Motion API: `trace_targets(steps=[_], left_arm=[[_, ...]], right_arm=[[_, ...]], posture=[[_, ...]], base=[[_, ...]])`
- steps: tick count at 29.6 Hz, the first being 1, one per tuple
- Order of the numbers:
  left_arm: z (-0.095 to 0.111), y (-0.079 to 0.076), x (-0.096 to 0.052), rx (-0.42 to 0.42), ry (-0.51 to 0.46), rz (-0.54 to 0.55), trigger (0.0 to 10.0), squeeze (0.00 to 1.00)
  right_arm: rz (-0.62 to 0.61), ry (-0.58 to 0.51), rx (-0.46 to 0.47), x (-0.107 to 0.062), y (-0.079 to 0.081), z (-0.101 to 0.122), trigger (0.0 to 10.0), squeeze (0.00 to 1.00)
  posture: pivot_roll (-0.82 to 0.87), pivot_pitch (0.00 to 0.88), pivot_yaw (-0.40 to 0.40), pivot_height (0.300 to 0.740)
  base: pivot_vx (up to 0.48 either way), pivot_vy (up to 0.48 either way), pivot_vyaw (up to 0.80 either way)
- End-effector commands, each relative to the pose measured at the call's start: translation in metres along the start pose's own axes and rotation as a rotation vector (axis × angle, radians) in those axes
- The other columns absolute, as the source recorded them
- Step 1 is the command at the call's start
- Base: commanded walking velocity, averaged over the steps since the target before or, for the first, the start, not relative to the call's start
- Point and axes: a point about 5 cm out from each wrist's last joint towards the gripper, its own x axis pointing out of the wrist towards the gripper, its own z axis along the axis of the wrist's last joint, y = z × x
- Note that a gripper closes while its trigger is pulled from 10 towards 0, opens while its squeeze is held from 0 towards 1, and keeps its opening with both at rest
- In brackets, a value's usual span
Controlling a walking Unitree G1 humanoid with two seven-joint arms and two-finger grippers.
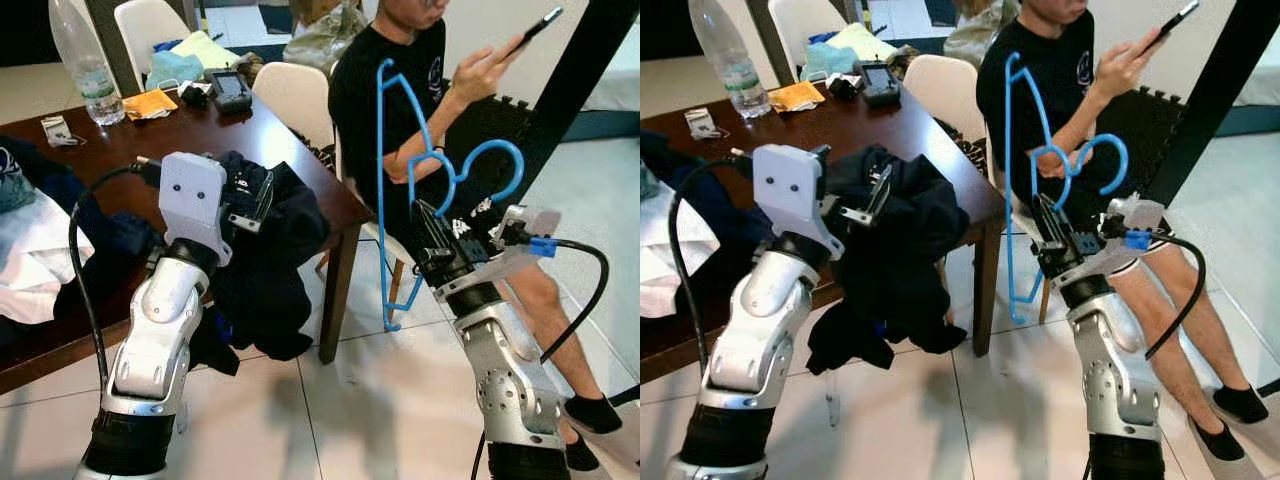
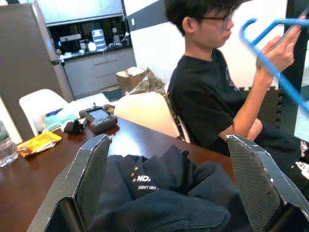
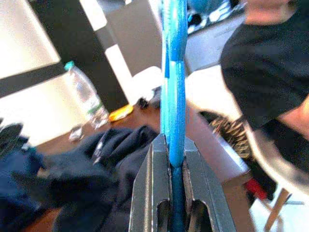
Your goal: Hang hanger
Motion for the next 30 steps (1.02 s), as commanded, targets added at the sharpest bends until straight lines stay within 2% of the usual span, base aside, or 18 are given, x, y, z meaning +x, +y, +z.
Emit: trace_targets(steps=[1, 3, 4, 8, 10, 11, 15, 30], left_arm=[[-0.002, 0.002, -0.002, 0.005, 0.018, 0.005, 10.0, 0.00], [-0.006, 0.001, -0.004, -0.001, 0.041, 0.014, 10.0, 0.00], [-0.013, -0.002, -0.008, -0.011, 0.083, 0.006, 10.0, 0.00], [-0.021, -0.009, -0.012, -0.052, 0.136, -0.012, 10.0, 0.00], [-0.021, -0.009, -0.012, -0.052, 0.136, -0.012, 10.0, 0.00], [-0.021, -0.010, -0.012, -0.073, 0.130, -0.005, 10.0, 0.00], [-0.021, -0.008, -0.007, -0.063, 0.133, 0.010, 10.0, 0.00], [-0.018, -0.010, -0.003, -0.050, 0.140, 0.006, 10.0, 0.00]], right_arm=[[0.010, 0.014, 0.004, -0.002, 0.002, -0.002, 10.0, 0.00], [0.008, 0.030, 0.002, -0.004, 0.003, -0.006, 10.0, 0.00], [0.012, 0.048, 0.002, -0.005, 0.005, -0.010, 10.0, 0.00], [0.024, 0.065, 0.006, -0.005, 0.009, -0.014, 10.0, 0.00], [0.024, 0.065, 0.006, -0.005, 0.009, -0.014, 10.0, 0.00], [0.028, 0.068, 0.009, -0.005, 0.011, -0.015, 10.0, 0.00], [0.036, 0.068, 0.022, -0.003, 0.013, -0.015, 10.0, 0.00], [0.057, 0.084, 0.017, -0.002, 0.019, -0.018, 10.0, 0.00]], posture=[[0.16, 0.135, -0.030, 0.740], [0.15, 0.139, -0.031, 0.740], [0.15, 0.142, -0.032, 0.740], [0.15, 0.140, -0.034, 0.740], [0.15, 0.140, -0.034, 0.740], [0.15, 0.141, -0.033, 0.740], [0.15, 0.141, -0.030, 0.740], [0.15, 0.137, -0.027, 0.740]], base=[[0.000, 0.000, 0.68], [0.000, 0.000, 0.68], [0.000, -0.428, 0.68], [0.000, -0.428, 0.68], [0.000, -0.431, 0.68], [0.000, 0.000, 0.68], [0.000, 0.000, 0.68], [0.000, 0.000, 0.68]])
